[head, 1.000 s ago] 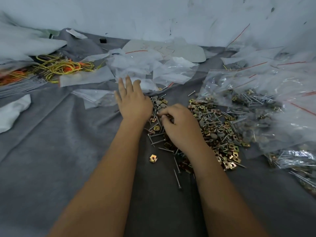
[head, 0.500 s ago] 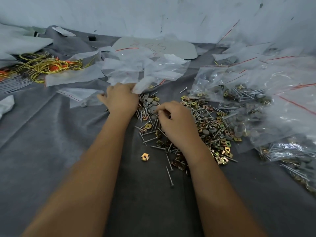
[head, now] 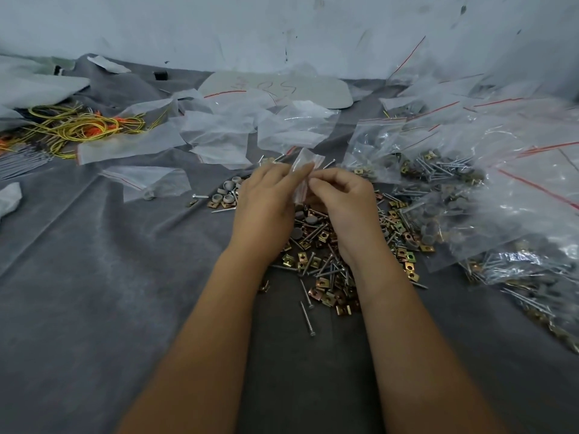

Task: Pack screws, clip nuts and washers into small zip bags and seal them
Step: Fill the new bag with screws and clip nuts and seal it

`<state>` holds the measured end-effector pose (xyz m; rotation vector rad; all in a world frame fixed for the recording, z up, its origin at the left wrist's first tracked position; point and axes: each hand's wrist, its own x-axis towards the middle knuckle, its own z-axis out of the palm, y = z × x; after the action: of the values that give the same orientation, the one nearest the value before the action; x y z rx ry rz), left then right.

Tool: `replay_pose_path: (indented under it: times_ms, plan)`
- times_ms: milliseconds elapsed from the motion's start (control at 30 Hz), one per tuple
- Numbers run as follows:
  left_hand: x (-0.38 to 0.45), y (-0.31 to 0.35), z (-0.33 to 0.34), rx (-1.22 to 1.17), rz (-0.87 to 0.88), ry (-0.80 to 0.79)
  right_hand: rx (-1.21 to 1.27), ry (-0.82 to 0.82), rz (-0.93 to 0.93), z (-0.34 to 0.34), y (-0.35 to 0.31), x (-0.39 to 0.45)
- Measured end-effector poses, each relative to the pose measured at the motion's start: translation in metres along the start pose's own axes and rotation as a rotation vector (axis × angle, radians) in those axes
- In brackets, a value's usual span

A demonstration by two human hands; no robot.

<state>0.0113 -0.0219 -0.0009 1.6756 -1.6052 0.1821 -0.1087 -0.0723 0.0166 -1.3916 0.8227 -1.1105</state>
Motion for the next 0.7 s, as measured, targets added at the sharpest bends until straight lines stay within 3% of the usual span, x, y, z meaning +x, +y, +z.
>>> replay_pose_path:
  times_ms: [133, 300, 500, 567, 700]
  plan:
    - [-0.004, 0.002, -0.003, -0.031, 0.001, -0.051, 0.086, -0.007, -0.001, 0.002, -0.002, -0.001]
    - [-0.004, 0.006, -0.003, -0.253, -0.01, -0.143, 0.283, 0.064, 0.094, 0.002, -0.004, 0.001]
    - [-0.003, 0.014, -0.005, -0.394, -0.253, 0.128, 0.078, 0.049, -0.002, 0.003, 0.0, 0.001]
    - [-0.002, 0.015, -0.005, -0.401, -0.3, 0.125, -0.019, 0.01, -0.076, 0.007, 0.001, 0.0]
    - [-0.001, 0.019, -0.005, -0.644, -0.4, 0.099, -0.101, -0.025, -0.144, 0.014, 0.004, -0.004]
